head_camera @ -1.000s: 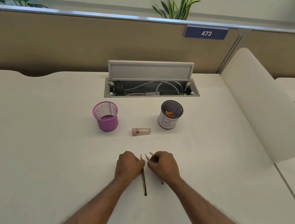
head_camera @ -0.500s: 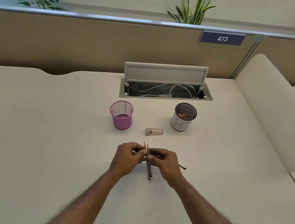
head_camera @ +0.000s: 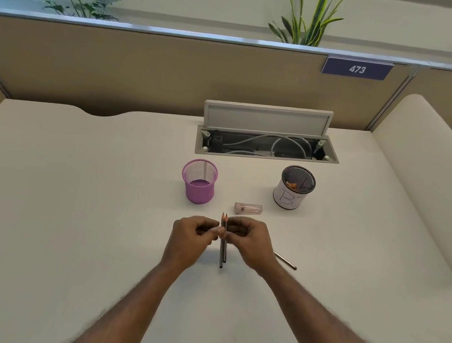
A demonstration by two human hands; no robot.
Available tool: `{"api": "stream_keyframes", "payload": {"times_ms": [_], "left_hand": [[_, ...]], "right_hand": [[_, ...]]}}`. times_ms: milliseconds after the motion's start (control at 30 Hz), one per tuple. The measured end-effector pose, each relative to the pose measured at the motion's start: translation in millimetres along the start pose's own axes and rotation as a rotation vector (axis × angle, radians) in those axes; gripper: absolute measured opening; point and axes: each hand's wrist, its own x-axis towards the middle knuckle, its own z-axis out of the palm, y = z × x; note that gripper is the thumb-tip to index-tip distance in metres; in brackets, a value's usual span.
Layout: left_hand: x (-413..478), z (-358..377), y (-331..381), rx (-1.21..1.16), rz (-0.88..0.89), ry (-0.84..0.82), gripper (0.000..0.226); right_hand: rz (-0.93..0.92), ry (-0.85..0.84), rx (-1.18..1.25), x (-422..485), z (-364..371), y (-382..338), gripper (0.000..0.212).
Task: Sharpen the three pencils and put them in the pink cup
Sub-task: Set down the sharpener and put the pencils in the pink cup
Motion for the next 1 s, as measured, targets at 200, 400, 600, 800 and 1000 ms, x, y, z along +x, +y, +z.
{"api": "stream_keyframes", "payload": {"times_ms": [200,400,600,800,1000], "left_hand": [[39.5,-43.5,-8.7,0.167,0.129,0.379,0.024],[79.9,-50.6,-16.5,0.282,0.011,0.248,0.098],[100.4,-35.9,-13.6,0.216,-0.119,0.145,0.118],[106.4,-22.0,-11.4,0.239,-0.063,0.243,0.071],[106.0,-21.5,-20.2,0.250,-0.059,0.293,0.051]], "right_hand": [[-0.098,0.071,0.044,62.5,10.2,-54.3,0.025],[-0.199,0.085,-0.028,129.6,32.6,-105.4,0.024],[-0.106,0.065,-0.241,156.4,56.6,-83.8,0.026],[-0.066,0.011,-0.513,163.7,72.0,-55.2,0.024],[-0.052,0.011,-0.709,168.3,83.3,-49.7,0.016]]}}
